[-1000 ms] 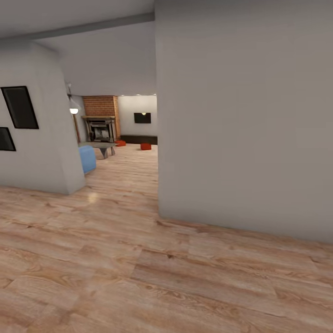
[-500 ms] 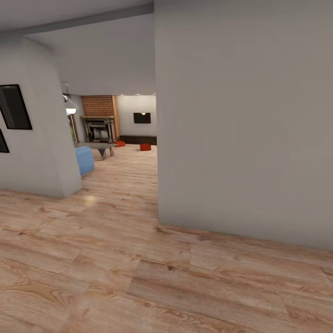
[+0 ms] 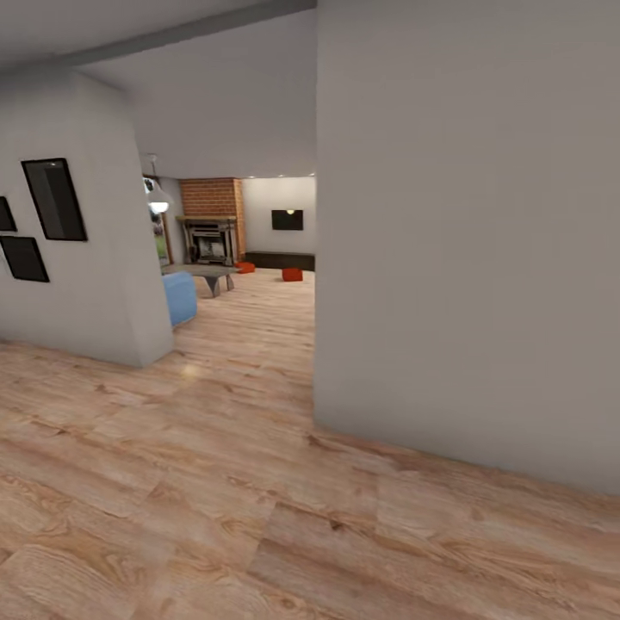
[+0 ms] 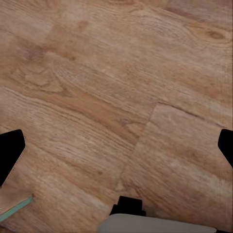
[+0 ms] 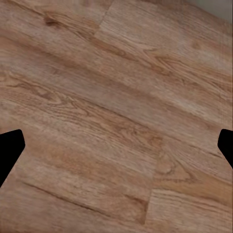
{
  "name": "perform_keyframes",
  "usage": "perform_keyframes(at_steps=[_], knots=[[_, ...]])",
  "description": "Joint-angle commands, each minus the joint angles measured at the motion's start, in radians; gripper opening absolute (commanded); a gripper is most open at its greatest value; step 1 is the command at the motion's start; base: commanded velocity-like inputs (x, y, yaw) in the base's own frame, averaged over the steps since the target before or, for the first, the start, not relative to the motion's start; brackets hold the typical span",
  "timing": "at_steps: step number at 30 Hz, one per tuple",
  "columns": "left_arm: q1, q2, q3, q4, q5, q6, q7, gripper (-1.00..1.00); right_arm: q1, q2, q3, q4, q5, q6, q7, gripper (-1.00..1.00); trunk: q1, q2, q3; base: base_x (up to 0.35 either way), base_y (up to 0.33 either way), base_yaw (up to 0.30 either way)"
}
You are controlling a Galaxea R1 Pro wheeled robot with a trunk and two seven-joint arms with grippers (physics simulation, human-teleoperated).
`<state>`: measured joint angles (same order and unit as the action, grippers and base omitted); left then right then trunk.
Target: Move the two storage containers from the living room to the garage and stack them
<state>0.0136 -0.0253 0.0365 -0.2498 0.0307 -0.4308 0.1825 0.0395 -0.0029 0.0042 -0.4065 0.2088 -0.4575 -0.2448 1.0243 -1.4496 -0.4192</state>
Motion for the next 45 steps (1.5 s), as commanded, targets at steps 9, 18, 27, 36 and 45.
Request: perform_keyframes(at_steps=[9,18,27,36,45], knots=[[0.0,0.0,0.005,-0.002,0.003,-0.003,-0.001,1.0,0.001,0.0,0.0,-0.003,0.011,0.002,-0.008,1.0,0.001,0.0,-0.001,0.325,0.0,0.295],[0.0,0.001,0.061,-0.002,0.004,-0.004,-0.001,1.0,0.001,0.0,0.0,-0.003,0.011,0.002,-0.008,1.0,0.001,0.0,-0.001,0.325,0.0,0.296],[0.0,0.003,0.078,-0.002,0.003,-0.003,-0.003,1.0,0.001,0.0,0.0,-0.003,0.011,0.001,-0.008,1.0,0.001,0.0,-0.001,0.325,0.0,0.294],[0.0,0.004,0.078,-0.002,0.002,0.0,-0.002,1.0,0.001,0.0,0.0,-0.003,0.011,0.001,-0.008,1.0,0.001,0.0,-0.001,0.325,0.0,0.279],[0.0,0.07,0.079,-0.002,0.002,0.006,-0.006,1.0,0.001,0.0,0.0,-0.003,0.011,0.001,-0.008,1.0,0.001,0.0,-0.001,0.325,0.0,0.277]])
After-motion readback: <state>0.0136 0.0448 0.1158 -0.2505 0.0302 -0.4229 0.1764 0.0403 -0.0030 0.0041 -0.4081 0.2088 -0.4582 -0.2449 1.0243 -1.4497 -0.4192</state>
